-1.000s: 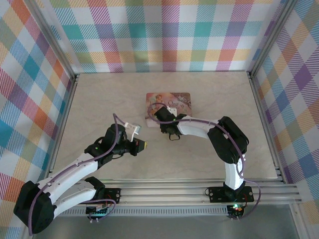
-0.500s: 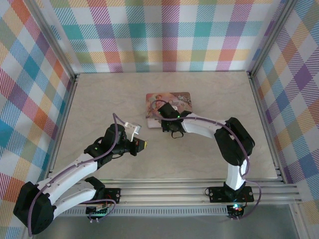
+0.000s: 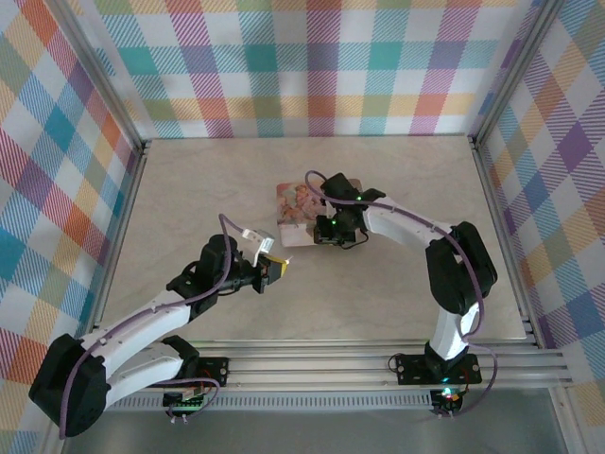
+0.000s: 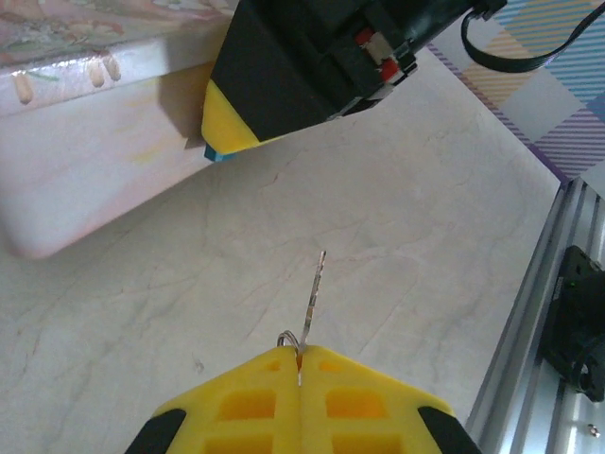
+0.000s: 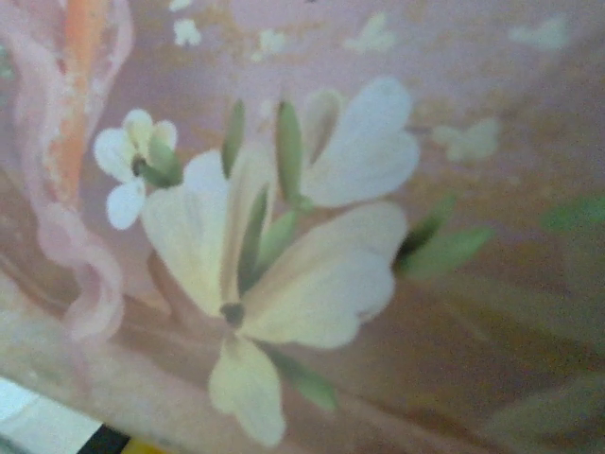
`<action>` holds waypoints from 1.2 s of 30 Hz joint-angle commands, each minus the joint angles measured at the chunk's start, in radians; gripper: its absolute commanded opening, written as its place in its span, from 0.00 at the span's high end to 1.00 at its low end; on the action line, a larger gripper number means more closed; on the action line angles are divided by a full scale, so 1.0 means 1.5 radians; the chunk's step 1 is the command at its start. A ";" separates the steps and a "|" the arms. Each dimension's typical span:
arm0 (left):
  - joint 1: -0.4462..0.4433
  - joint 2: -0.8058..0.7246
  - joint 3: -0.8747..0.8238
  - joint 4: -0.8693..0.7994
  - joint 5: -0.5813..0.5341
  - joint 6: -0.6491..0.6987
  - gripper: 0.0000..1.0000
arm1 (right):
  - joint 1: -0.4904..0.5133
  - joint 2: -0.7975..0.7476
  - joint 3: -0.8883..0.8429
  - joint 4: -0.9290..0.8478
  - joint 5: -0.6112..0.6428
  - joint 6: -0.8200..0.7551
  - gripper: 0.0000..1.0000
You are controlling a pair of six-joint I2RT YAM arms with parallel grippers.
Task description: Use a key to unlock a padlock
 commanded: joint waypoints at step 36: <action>-0.014 0.219 0.035 0.303 0.036 0.033 1.00 | -0.093 -0.055 0.048 -0.027 -0.353 0.017 1.00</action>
